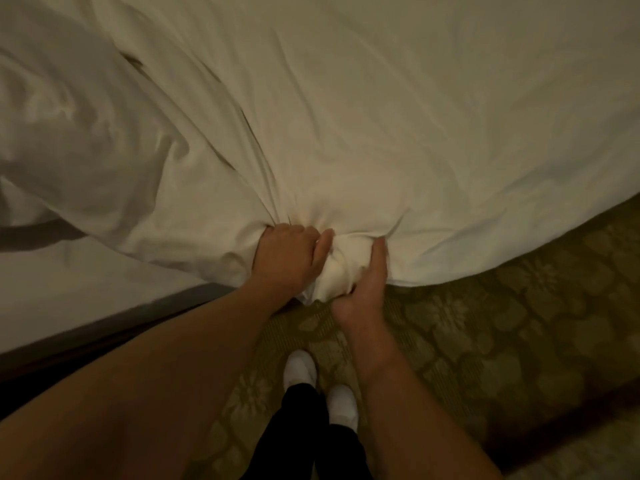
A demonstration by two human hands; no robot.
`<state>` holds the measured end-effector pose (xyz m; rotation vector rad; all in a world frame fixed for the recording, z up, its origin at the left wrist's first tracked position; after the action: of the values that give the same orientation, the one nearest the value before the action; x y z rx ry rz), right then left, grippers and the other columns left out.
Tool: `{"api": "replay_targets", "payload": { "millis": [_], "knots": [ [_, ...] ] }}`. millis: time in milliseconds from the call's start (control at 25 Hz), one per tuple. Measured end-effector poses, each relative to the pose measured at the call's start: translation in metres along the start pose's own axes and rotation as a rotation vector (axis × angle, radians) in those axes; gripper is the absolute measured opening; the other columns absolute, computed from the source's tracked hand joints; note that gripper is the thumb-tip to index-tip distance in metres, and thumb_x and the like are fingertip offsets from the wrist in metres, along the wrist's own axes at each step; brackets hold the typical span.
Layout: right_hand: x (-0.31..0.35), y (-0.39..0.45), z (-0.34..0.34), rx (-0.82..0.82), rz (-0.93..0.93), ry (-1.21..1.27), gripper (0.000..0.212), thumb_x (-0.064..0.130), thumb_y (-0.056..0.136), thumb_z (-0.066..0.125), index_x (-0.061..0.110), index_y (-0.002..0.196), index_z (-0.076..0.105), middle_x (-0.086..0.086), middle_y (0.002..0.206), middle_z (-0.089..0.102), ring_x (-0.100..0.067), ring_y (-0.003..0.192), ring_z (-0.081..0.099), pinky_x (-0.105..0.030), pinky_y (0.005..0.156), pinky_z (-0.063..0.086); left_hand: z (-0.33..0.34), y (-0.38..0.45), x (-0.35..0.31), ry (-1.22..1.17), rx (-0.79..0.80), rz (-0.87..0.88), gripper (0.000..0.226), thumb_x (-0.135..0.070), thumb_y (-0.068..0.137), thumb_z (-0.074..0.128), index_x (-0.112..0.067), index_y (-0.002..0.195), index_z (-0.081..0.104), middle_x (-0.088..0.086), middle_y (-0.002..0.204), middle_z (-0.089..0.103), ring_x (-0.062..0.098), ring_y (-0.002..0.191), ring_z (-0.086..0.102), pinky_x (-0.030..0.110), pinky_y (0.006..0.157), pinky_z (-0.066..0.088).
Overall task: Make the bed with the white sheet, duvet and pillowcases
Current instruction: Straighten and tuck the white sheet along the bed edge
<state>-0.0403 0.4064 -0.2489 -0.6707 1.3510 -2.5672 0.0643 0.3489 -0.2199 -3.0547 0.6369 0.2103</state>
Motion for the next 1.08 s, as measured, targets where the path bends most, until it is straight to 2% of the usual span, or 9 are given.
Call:
{"api": "replay_targets", "payload": {
  "millis": [120, 280, 400, 520, 720, 800, 880, 960, 1080],
  "knots": [
    [-0.014, -0.017, 0.013, 0.129, 0.055, 0.001, 0.067, 0.069, 0.088, 0.055, 0.024, 0.137, 0.059, -0.008, 0.131, 0.067, -0.028, 0.123, 0.061, -0.047, 0.107, 0.046, -0.028, -0.003, -0.003, -0.222, -0.15, -0.081, 0.037, -0.034, 0.099, 0.043, -0.013, 0.073, 0.059, 0.008, 0.065, 0.06, 0.031, 0.059, 0.056, 0.036, 0.056, 0.041],
    [-0.035, -0.047, 0.041, 0.191, 0.063, -0.052, 0.062, 0.059, 0.087, 0.063, 0.025, 0.139, 0.058, -0.005, 0.131, 0.067, -0.026, 0.125, 0.06, -0.049, 0.112, 0.041, -0.083, -0.007, 0.031, 0.003, -0.245, -0.003, 0.032, -0.036, 0.099, 0.049, -0.012, 0.083, 0.063, 0.008, 0.081, 0.059, 0.03, 0.076, 0.053, 0.041, 0.07, 0.04],
    [-0.043, -0.061, 0.076, 0.199, 0.017, -0.045, 0.054, 0.05, 0.091, 0.065, 0.027, 0.139, 0.057, 0.001, 0.127, 0.069, -0.021, 0.12, 0.064, -0.045, 0.112, 0.043, -0.106, -0.009, 0.078, 0.165, -0.156, -0.046, 0.042, -0.045, 0.098, 0.041, -0.012, 0.096, 0.067, 0.008, 0.094, 0.062, 0.033, 0.09, 0.056, 0.044, 0.082, 0.041],
    [-0.06, -0.061, 0.104, 0.167, 0.002, -0.136, 0.045, 0.053, 0.089, 0.066, 0.033, 0.128, 0.062, 0.004, 0.121, 0.072, -0.019, 0.116, 0.066, -0.044, 0.108, 0.046, -0.107, -0.008, 0.113, 0.083, -0.018, -0.074, 0.059, -0.057, 0.096, 0.029, -0.015, 0.12, 0.063, 0.006, 0.115, 0.062, 0.03, 0.108, 0.055, 0.043, 0.096, 0.037],
    [-0.092, -0.04, 0.123, 0.081, -0.053, -0.083, 0.061, 0.054, 0.083, 0.072, 0.033, 0.138, 0.055, 0.004, 0.129, 0.067, -0.019, 0.115, 0.065, -0.045, 0.104, 0.05, -0.113, 0.0, 0.18, 0.251, 0.056, 0.027, 0.072, -0.066, 0.095, 0.024, -0.015, 0.133, 0.058, 0.008, 0.13, 0.059, 0.03, 0.126, 0.048, 0.045, 0.113, 0.019],
    [-0.101, -0.033, 0.119, 0.066, -0.075, -0.065, 0.056, 0.059, 0.08, 0.071, 0.037, 0.13, 0.057, 0.004, 0.13, 0.066, -0.02, 0.116, 0.064, -0.047, 0.105, 0.049, -0.113, 0.0, 0.208, 0.247, 0.118, 0.07, 0.07, -0.066, 0.096, 0.025, -0.015, 0.133, 0.056, 0.009, 0.127, 0.059, 0.03, 0.124, 0.049, 0.044, 0.115, 0.017],
    [-0.113, -0.03, 0.119, 0.043, -0.084, -0.049, 0.068, 0.065, 0.074, 0.073, 0.037, 0.133, 0.057, 0.004, 0.13, 0.067, -0.022, 0.117, 0.064, -0.048, 0.102, 0.051, -0.101, -0.009, 0.22, 0.204, 0.17, 0.071, 0.07, -0.065, 0.097, 0.022, -0.013, 0.127, 0.059, 0.012, 0.117, 0.062, 0.032, 0.113, 0.053, 0.044, 0.11, 0.023],
    [-0.116, -0.028, 0.128, -0.007, -0.119, -0.009, 0.072, 0.063, 0.075, 0.075, 0.03, 0.137, 0.058, 0.001, 0.126, 0.069, -0.024, 0.111, 0.068, -0.047, 0.094, 0.056, -0.084, -0.018, 0.213, 0.139, 0.113, 0.01, 0.068, -0.063, 0.098, 0.018, -0.013, 0.111, 0.062, 0.011, 0.104, 0.065, 0.031, 0.099, 0.056, 0.042, 0.102, 0.029],
    [-0.119, -0.021, 0.128, -0.232, -0.161, 0.043, 0.069, 0.056, 0.073, 0.082, 0.02, 0.128, 0.06, -0.003, 0.118, 0.071, -0.025, 0.1, 0.07, -0.047, 0.088, 0.059, -0.074, -0.021, 0.2, 0.003, 0.037, -0.124, 0.058, -0.058, 0.1, 0.016, -0.019, 0.086, 0.056, 0.005, 0.089, 0.067, 0.03, 0.089, 0.058, 0.041, 0.096, 0.03]
  ]
}}
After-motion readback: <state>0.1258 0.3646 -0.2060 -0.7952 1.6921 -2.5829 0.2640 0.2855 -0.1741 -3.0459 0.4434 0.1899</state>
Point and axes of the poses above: each hand's wrist, its own y-axis towards the middle knuckle, its own z-axis out of the palm, x = y × z, the point moved 4 cm from there along y, towards the middle knuckle
